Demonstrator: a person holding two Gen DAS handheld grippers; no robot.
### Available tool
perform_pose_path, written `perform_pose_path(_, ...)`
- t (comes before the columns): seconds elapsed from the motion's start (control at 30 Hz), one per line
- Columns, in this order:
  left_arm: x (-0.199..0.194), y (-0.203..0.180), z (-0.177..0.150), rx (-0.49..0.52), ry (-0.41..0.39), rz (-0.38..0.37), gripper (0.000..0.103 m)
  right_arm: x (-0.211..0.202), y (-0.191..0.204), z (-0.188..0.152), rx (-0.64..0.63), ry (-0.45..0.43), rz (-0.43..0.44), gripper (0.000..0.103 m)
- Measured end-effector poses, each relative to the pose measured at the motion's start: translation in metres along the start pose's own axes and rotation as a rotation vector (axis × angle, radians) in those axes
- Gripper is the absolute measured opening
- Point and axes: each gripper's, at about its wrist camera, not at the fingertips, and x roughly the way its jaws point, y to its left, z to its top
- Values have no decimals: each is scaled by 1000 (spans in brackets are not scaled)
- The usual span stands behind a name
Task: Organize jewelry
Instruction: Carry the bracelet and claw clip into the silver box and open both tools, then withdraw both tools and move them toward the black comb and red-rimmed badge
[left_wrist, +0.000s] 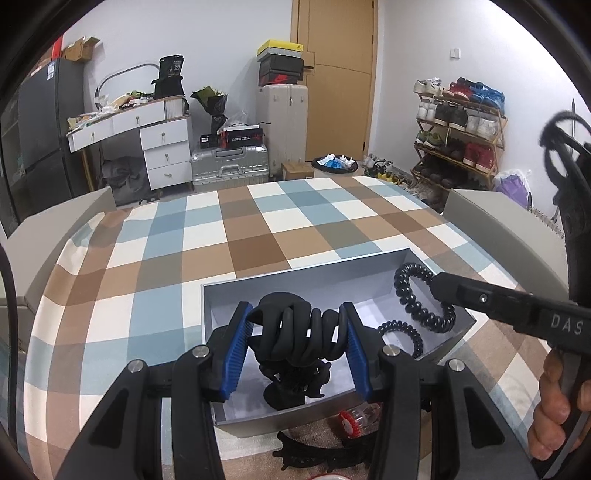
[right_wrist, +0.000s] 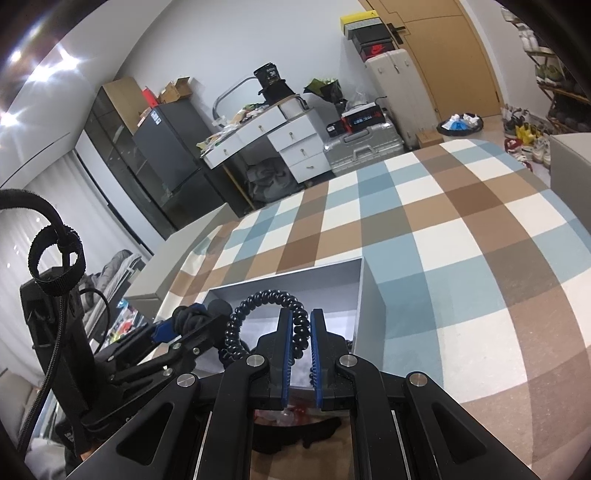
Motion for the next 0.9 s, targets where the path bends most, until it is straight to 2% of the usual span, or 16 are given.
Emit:
perform_pose_path(0.33, -1, 0, 2, -11, 28, -11, 42, -7, 8, 0, -39, -6, 0, 17)
perform_pose_path(0.37, -2, -1, 2, -8, 29, -19, 45, -9, 9, 0, -46, -3, 8, 21)
perform_pose_path(0.47, -6, -4, 1, 10, 22, 3, 75, -16, 8, -1, -48, -8, 14, 31)
perform_pose_path(0.5, -8, -4, 0, 11, 20, 10, 82, -18, 7, -1, -46, -10, 13, 34)
perform_pose_path(0.63, -19, -4, -5, 6, 24, 10, 84, -27, 2, -3, -37, -8, 8, 44)
perform_pose_path(0.73, -29, 0, -12, -11, 23, 36, 94, -32, -2, -7, -39, 0, 0, 58)
perform_pose_path(0.77, -33, 1, -15, -21, 21, 41, 101, -34, -3, -8, -40, 9, -3, 65)
perform_pose_path(0.8, -37, 3, -18, -32, 18, 44, 102, -35, -4, -9, -40, 20, -6, 74)
perform_pose_path(0.9, -43, 8, -26, -56, 31, 48, 102, -35, -3, -13, -45, 71, -9, 85)
